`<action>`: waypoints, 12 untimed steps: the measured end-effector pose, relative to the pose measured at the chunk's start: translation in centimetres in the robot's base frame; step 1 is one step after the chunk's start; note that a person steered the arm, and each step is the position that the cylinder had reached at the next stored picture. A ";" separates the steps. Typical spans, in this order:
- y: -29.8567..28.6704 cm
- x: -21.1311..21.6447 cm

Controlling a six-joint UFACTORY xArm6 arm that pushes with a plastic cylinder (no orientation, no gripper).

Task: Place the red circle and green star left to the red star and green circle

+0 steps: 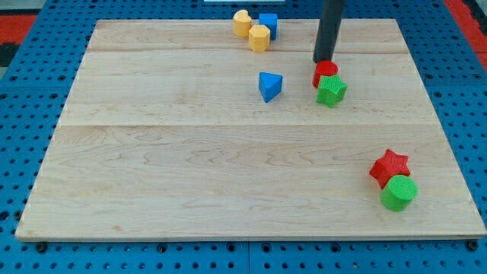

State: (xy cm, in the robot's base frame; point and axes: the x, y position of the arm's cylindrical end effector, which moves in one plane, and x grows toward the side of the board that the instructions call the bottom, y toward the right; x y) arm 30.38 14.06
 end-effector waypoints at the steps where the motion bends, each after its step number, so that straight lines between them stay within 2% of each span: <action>1: 0.8 0.2; 5: -2.1 3.1; 6: -6.4 3.1; 7: -8.1 3.1; 9: -5.4 4.7; 12: 0.3 4.7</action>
State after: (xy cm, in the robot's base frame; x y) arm 35.11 14.34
